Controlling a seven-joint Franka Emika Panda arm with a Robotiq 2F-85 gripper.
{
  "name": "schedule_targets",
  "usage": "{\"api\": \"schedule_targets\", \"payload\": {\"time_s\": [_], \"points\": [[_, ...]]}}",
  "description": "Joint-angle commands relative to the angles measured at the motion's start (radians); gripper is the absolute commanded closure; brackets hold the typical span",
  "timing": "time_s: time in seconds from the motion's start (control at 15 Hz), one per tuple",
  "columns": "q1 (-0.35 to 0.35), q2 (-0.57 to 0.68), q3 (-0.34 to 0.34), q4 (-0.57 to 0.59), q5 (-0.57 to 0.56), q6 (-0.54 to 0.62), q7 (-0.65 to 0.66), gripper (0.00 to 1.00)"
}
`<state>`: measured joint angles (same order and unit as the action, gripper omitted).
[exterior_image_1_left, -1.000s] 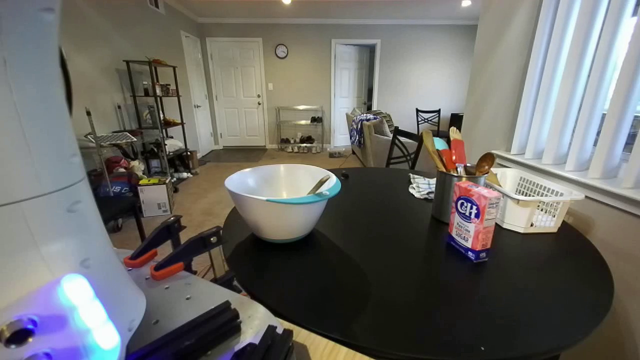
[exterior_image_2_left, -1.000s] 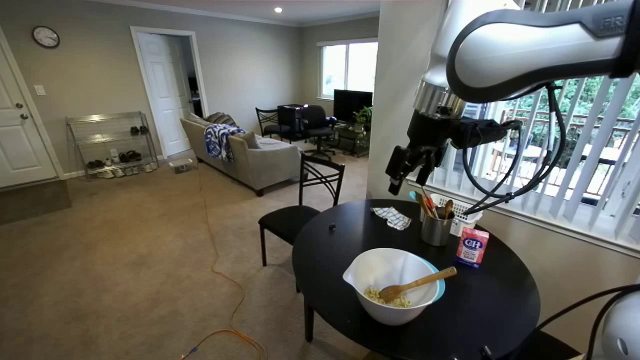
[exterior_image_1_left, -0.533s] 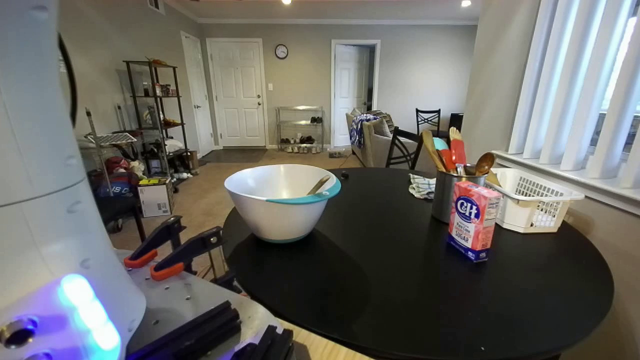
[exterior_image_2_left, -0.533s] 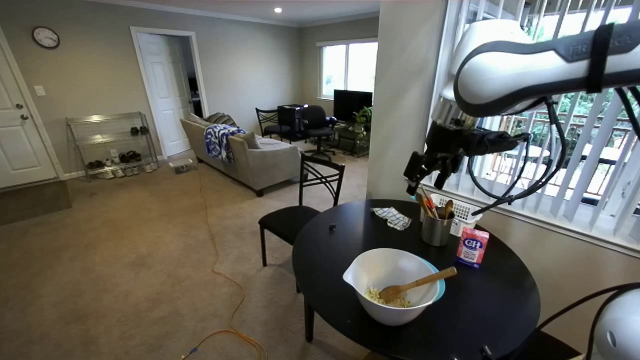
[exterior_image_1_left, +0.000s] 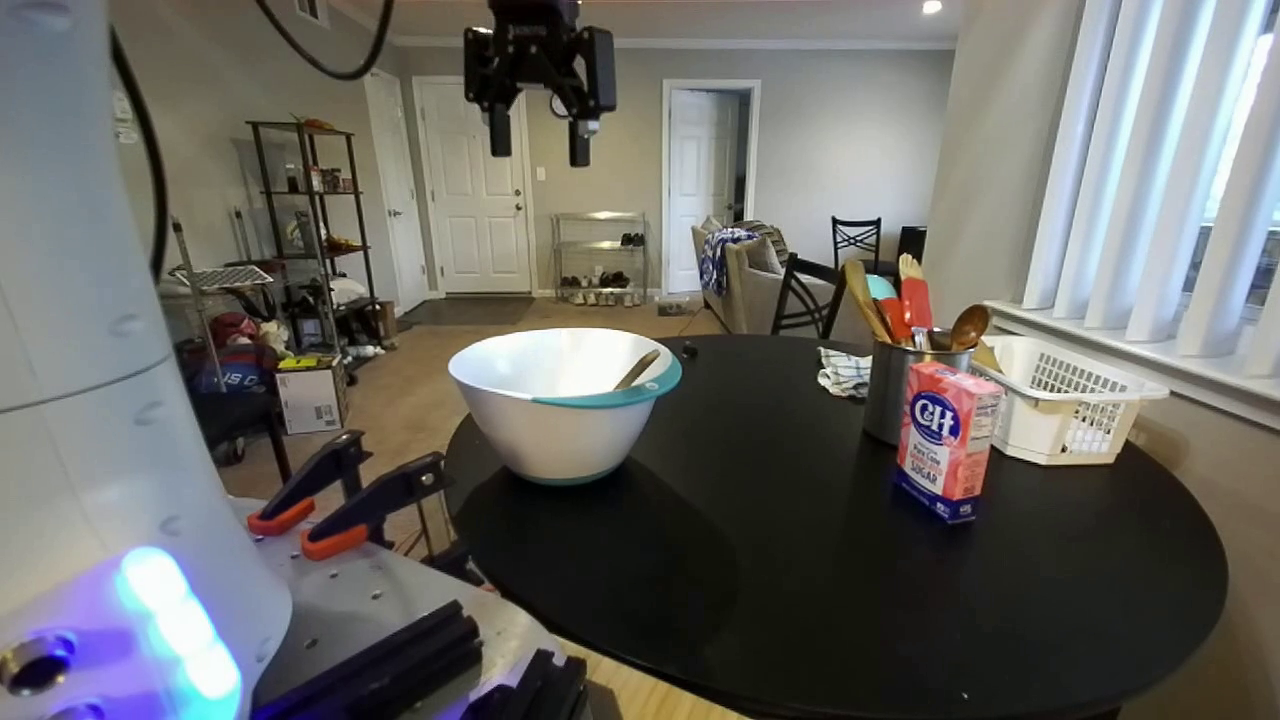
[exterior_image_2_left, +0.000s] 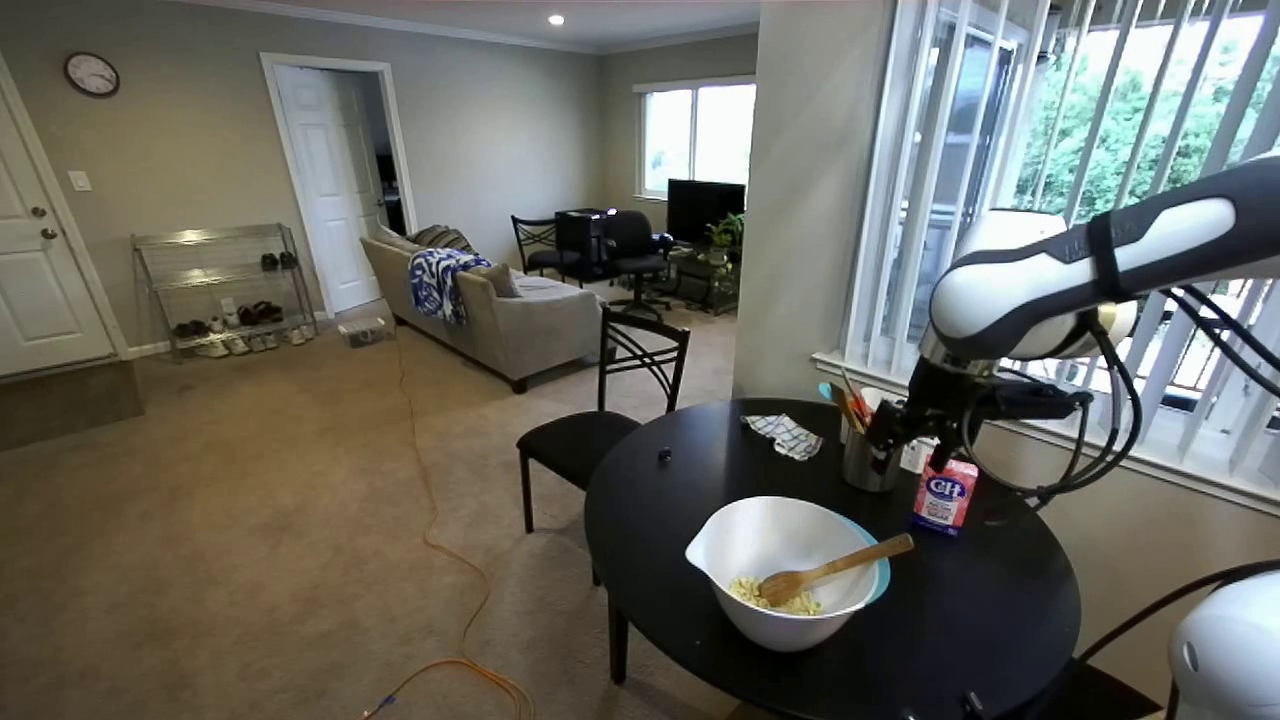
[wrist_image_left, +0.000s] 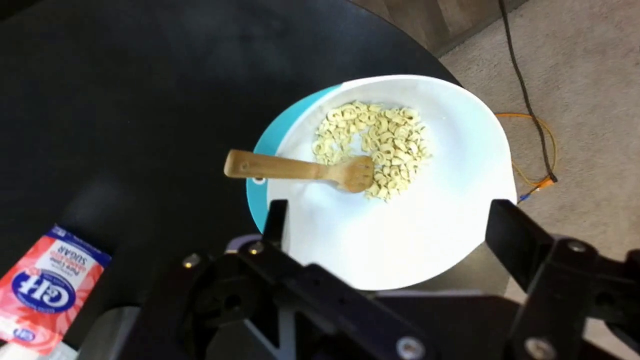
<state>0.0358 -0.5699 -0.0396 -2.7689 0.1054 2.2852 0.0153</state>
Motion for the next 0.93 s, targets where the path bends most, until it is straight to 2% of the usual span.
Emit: {"api": "schedule_targets", "payload": {"time_s": [0.0, 0.13, 0.33, 0.67, 0.73, 0.87], "points": [[-0.042, 0.103, -0.025, -0.02, 0.026, 0.066, 0.024, 0.0], [-0.043, 0.062, -0.018, -0.032, 0.011, 0.035, 0.005, 0.0], [-0.056, 0.103, -0.028, -0.021, 0.014, 0.039, 0.006, 0.0], [-0.055, 0.105, -0.028, -0.019, 0.016, 0.039, 0.008, 0.0], [-0.033, 0.17, -0.072, 0.002, 0.075, 0.042, -0.049, 0.0], [-0.007, 0.218, -0.113, 0.015, 0.156, 0.055, -0.116, 0.0]]}}
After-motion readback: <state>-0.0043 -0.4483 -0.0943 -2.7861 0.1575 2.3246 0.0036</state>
